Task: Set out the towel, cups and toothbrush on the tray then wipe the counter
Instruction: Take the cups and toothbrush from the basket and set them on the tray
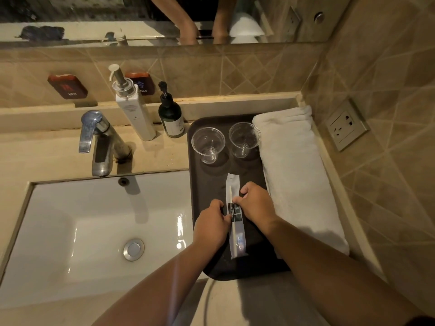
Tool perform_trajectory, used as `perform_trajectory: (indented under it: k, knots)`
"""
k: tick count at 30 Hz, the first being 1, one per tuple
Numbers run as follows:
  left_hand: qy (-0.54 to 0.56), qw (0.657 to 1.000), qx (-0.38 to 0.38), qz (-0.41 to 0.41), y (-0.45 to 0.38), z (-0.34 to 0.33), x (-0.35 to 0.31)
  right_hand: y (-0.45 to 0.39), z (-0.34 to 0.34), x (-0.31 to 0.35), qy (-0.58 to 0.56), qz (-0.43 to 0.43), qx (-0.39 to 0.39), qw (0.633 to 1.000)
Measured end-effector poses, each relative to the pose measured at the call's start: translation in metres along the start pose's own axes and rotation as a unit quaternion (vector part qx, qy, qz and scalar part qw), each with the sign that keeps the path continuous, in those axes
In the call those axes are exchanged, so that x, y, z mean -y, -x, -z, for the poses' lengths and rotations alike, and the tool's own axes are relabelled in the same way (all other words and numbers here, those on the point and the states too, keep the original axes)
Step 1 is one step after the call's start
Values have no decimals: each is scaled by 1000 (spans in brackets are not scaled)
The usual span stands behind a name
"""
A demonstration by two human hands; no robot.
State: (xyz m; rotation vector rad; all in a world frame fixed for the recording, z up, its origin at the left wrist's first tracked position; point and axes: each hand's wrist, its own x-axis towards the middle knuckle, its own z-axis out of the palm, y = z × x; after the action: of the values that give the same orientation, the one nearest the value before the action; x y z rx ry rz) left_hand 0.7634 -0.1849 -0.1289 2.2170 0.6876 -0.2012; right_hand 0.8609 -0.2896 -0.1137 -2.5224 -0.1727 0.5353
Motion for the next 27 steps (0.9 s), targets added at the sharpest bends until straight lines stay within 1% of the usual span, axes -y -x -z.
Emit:
perform_trajectory:
  k: [8, 10, 12, 15, 18, 20, 22, 27]
  knots:
    - [10, 1000, -8, -8, 1, 4, 5, 5, 9, 2, -21, 10, -15, 1000]
    - [-3, 1000, -14, -18, 2, 10, 4, 10, 16, 6, -3, 34, -29, 999]
    - [-27, 998, -25, -42, 6, 21, 2, 16, 26, 13, 26, 79, -34, 996]
    - [-104, 989, -56, -92, 11, 42, -5, 23, 40, 28, 97, 161, -2, 982]
    - [-241, 956, -92, -140, 18, 68, -9, 30, 50, 45, 172, 220, 28, 960]
    - [-301, 938, -95, -145, 22, 85, -8, 36, 51, 53, 214, 241, 49, 946]
    - [-332, 927, -89, -146, 27, 99, -5, 45, 49, 58, 241, 253, 62, 935]
    - [-383, 909, -76, -146, 41, 118, 5, 73, 36, 61, 267, 249, 68, 928]
